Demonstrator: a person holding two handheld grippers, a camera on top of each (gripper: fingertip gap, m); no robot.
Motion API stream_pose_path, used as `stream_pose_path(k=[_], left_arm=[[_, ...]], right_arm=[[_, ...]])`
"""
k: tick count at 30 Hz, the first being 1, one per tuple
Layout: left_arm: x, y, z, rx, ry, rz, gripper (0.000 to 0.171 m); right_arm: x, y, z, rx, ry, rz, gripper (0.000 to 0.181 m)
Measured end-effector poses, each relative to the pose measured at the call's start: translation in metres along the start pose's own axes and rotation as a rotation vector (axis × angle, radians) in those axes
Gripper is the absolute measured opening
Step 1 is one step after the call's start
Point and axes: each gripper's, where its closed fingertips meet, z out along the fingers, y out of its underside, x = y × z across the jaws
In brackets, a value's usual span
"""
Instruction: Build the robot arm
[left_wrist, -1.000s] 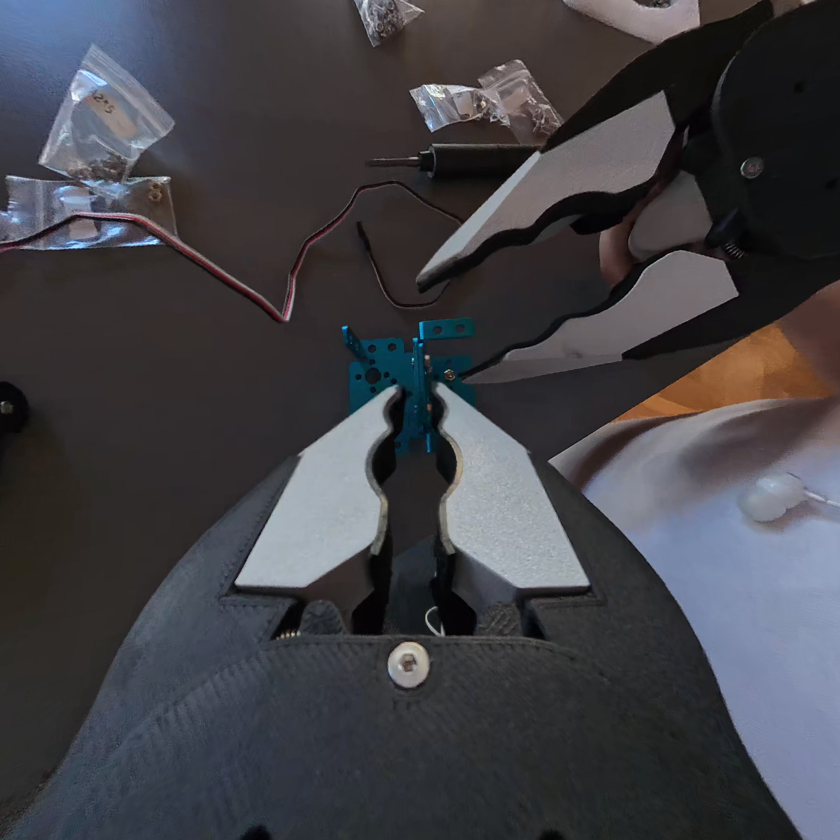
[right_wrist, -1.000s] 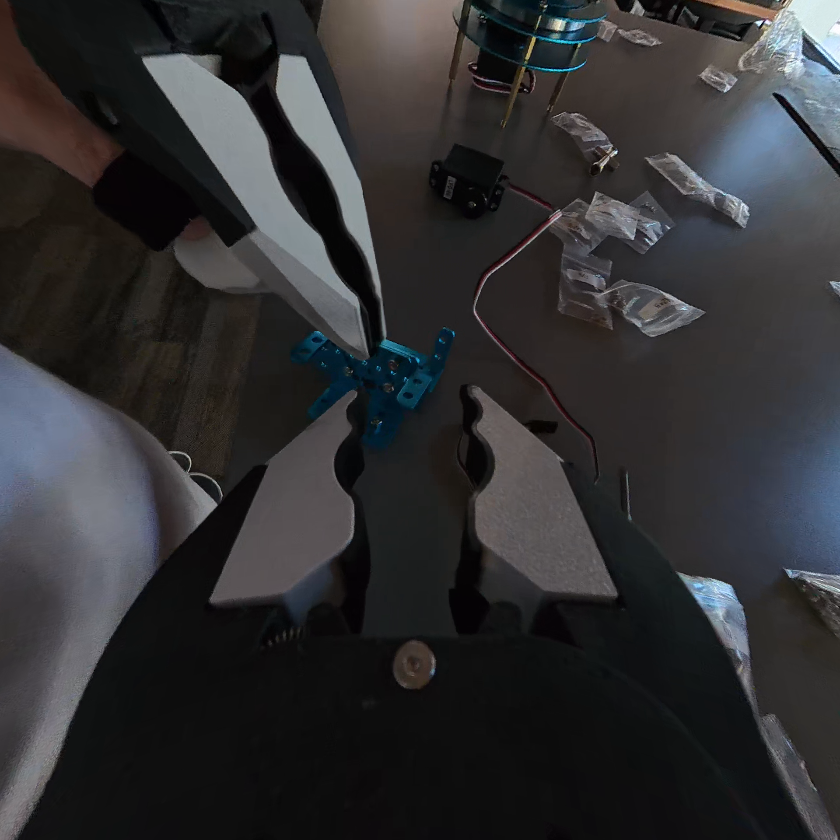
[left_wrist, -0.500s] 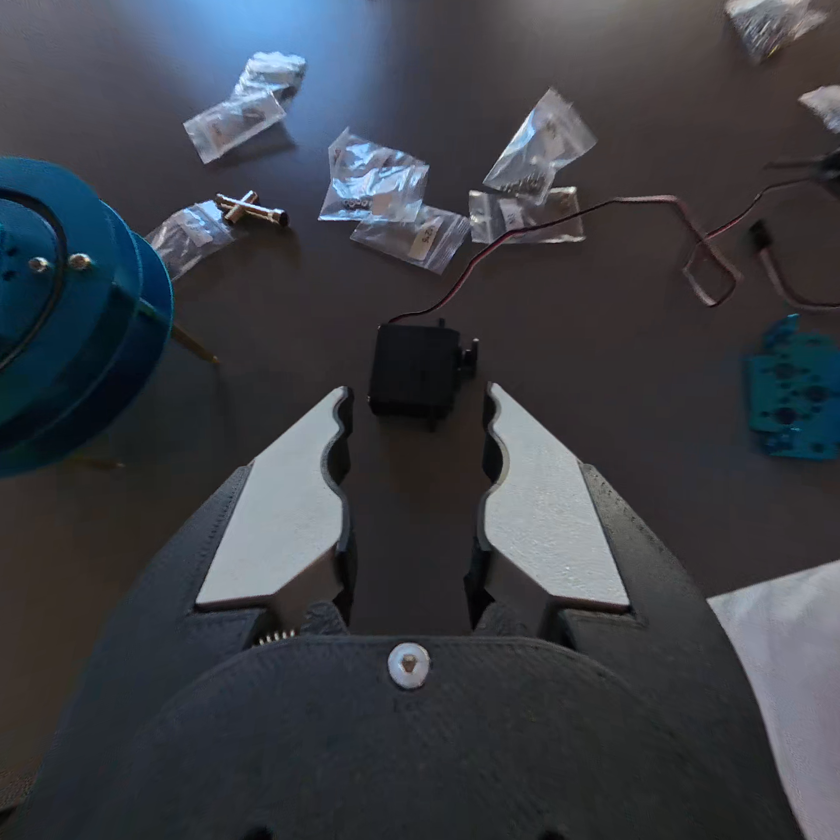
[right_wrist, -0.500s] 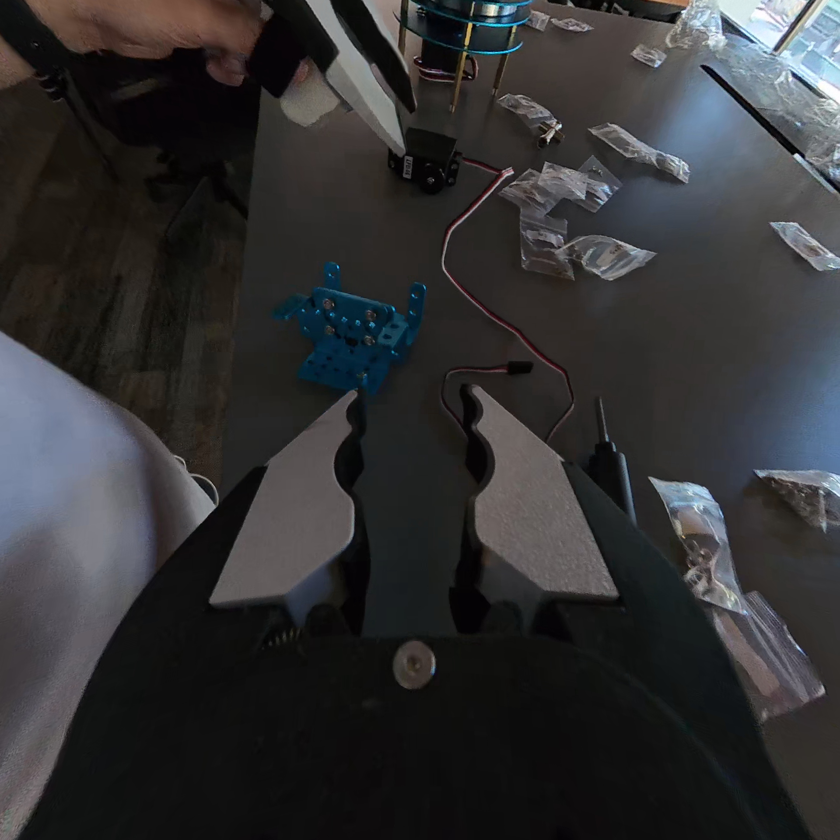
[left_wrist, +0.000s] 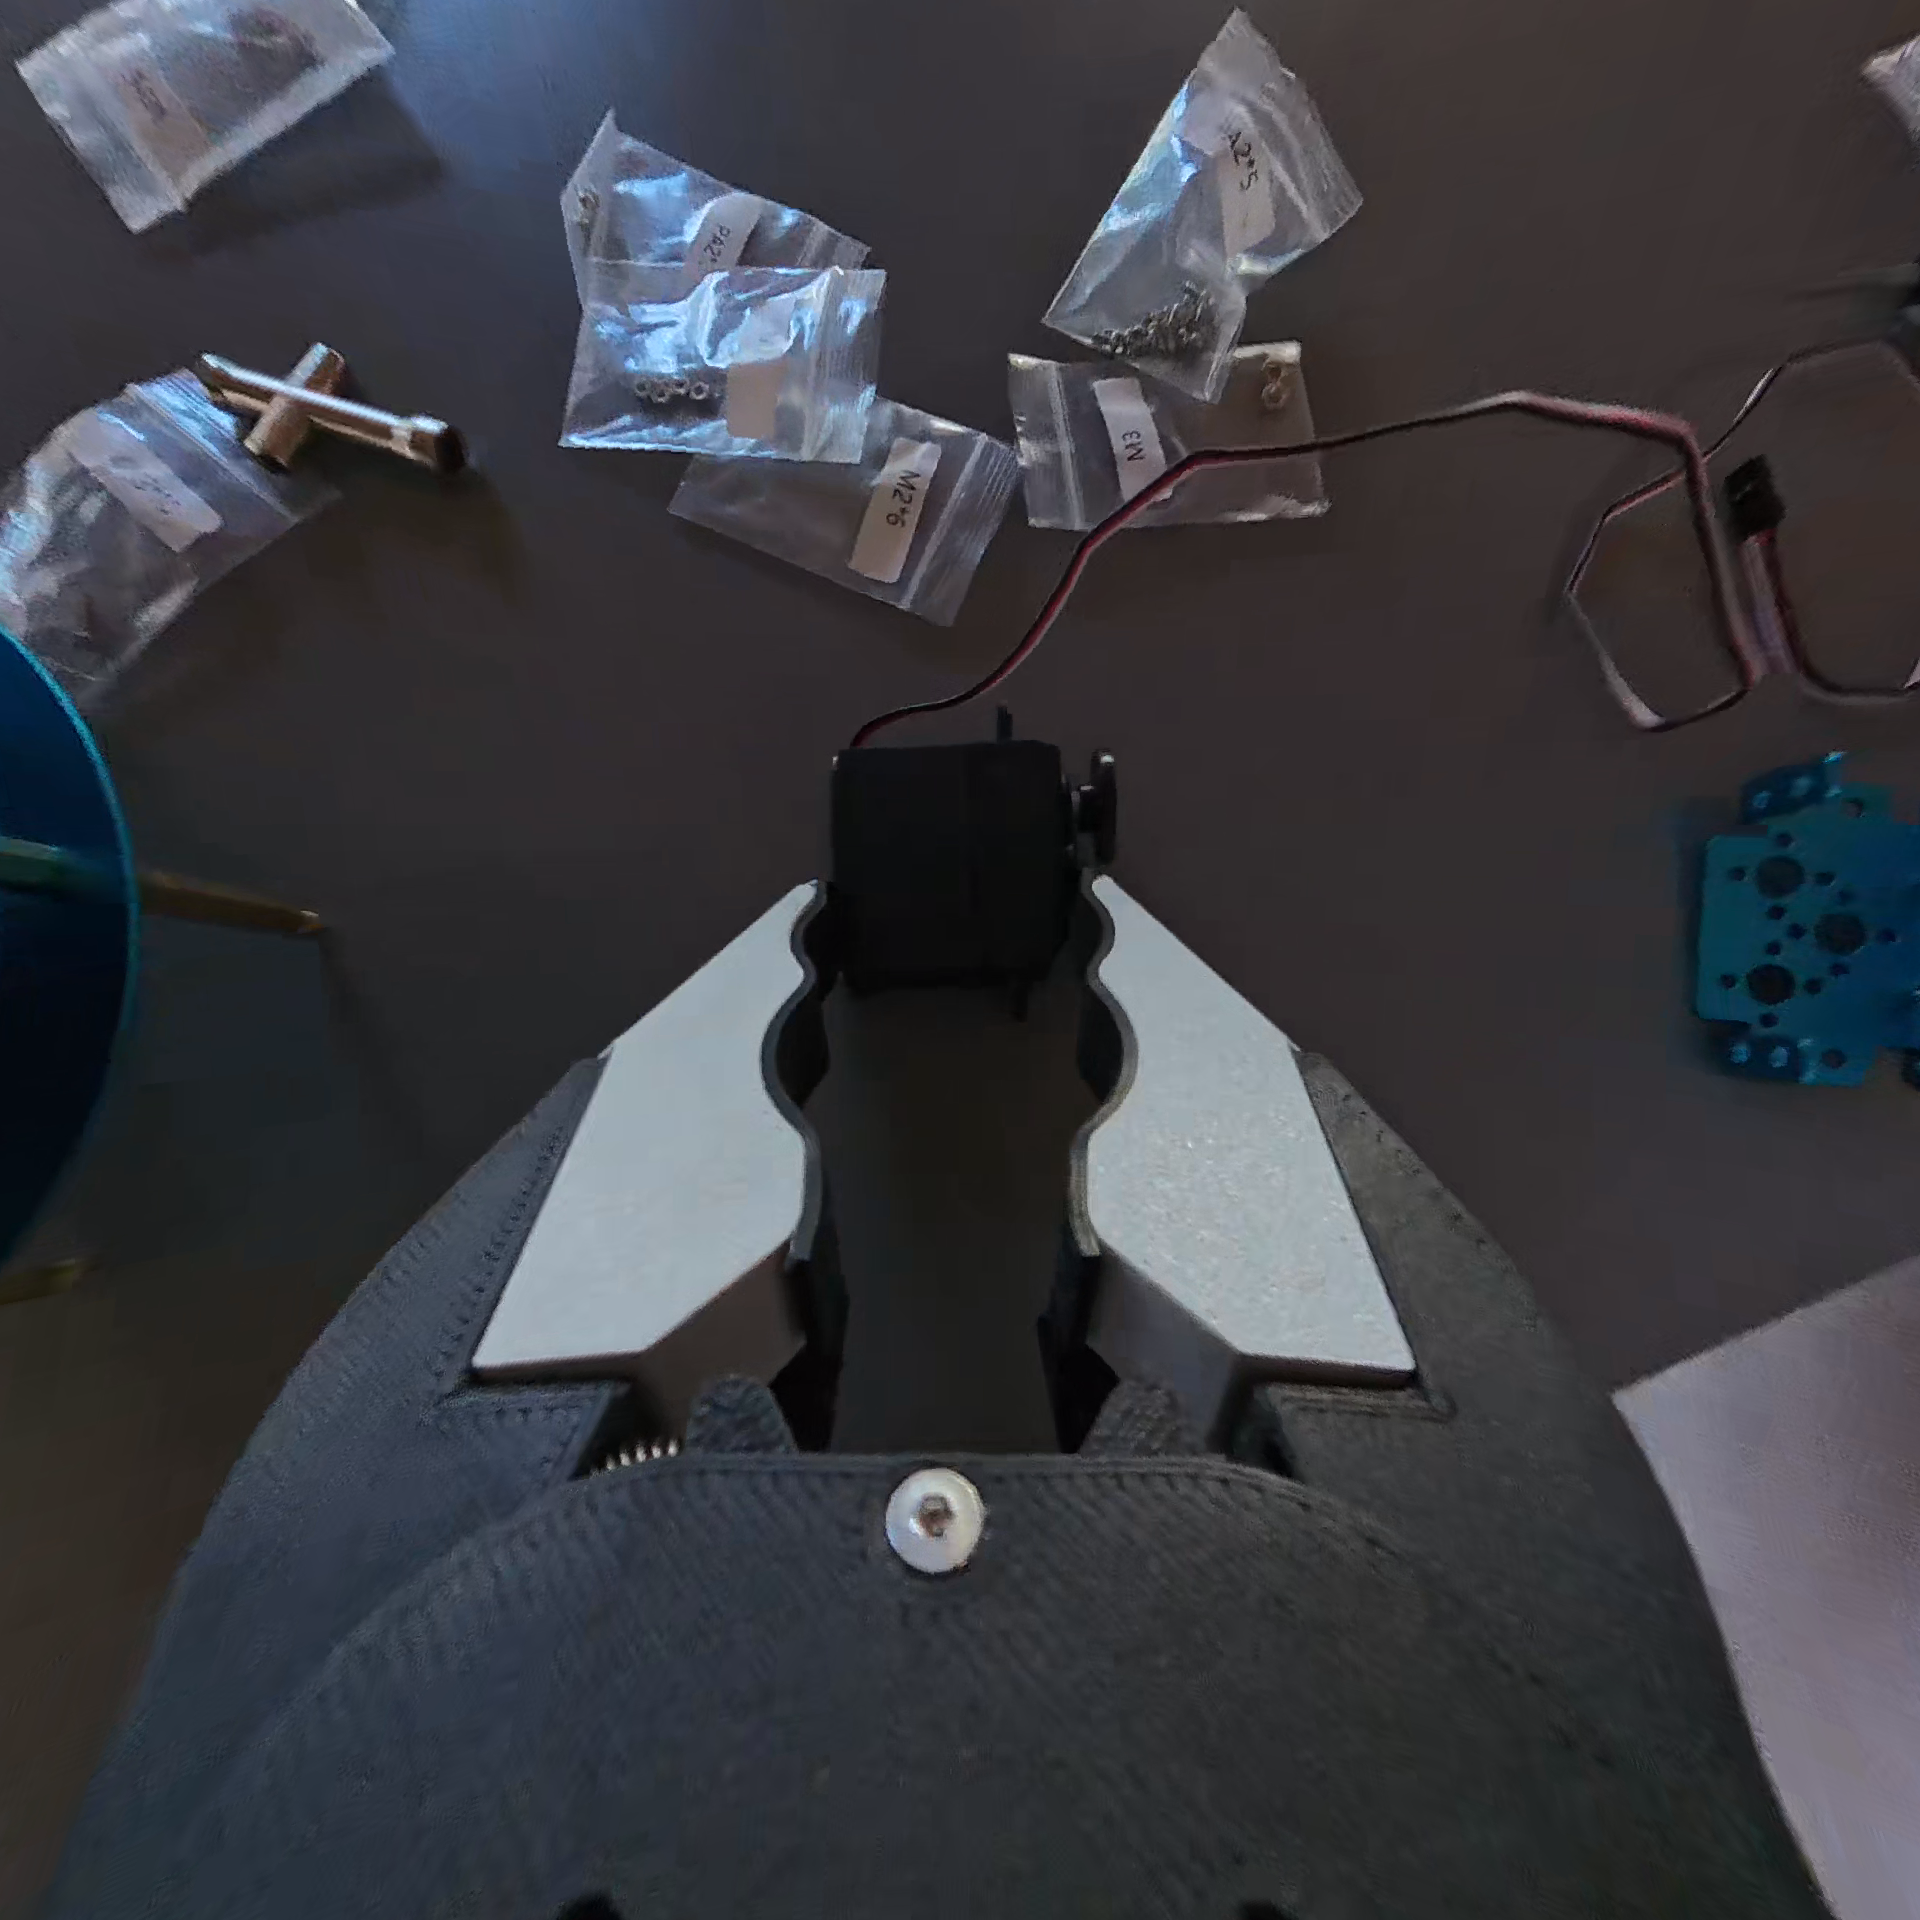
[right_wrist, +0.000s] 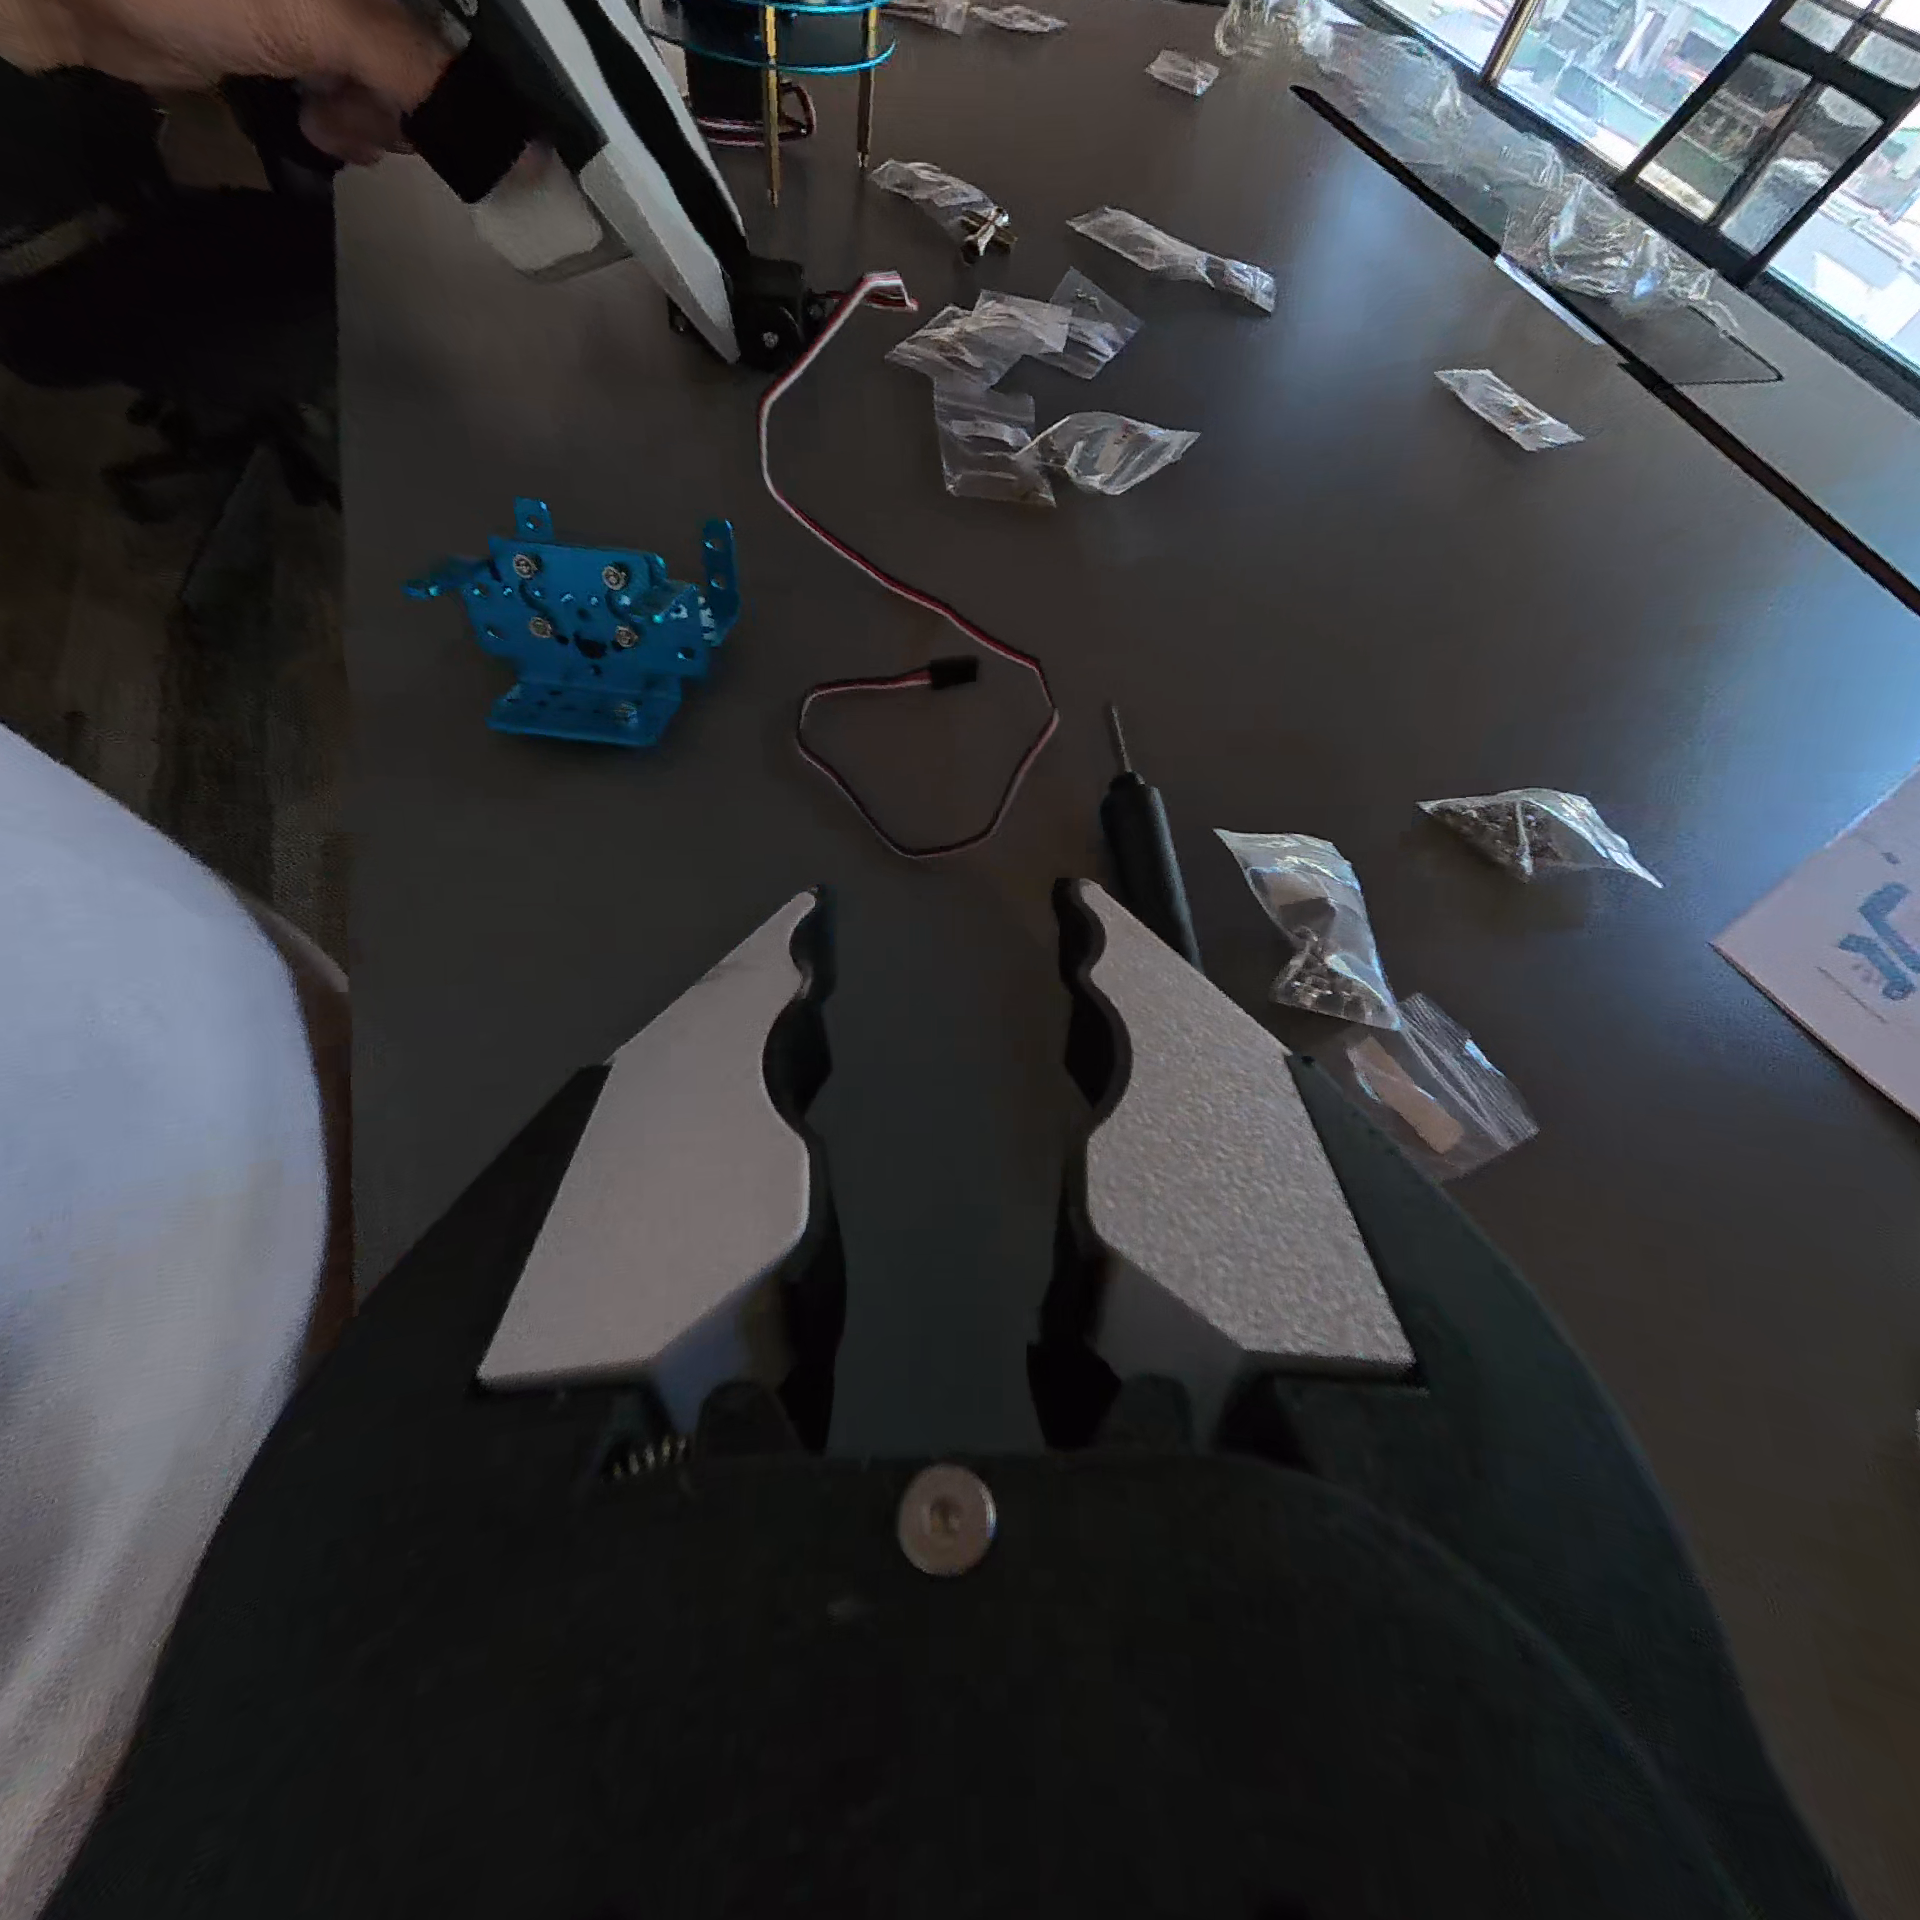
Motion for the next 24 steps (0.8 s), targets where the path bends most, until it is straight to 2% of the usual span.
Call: stream_pose_path(k=[8,14,20,24], left_arm=[[0.033,-0.023,-0.001,0.046,0.279,-0.407,0.046],[0.062,-0.053,-0.010,0.127,0.460,-0.618,0.045],[0.114,-0.118,-0.031,0.304,0.647,-0.688,0.045],[0.154,-0.155,-0.038,0.349,0.710,-0.661,0.045]], right_arm=[[0.028,0.005,-0.007,0.011,-0.079,-0.027,0.043],[0.039,0.029,-0.020,0.002,-0.150,-0.048,0.043],[0.043,0.039,-0.058,0.028,-0.253,-0.027,0.045],[0.047,0.037,-0.082,0.117,-0.358,0.130,0.046]])
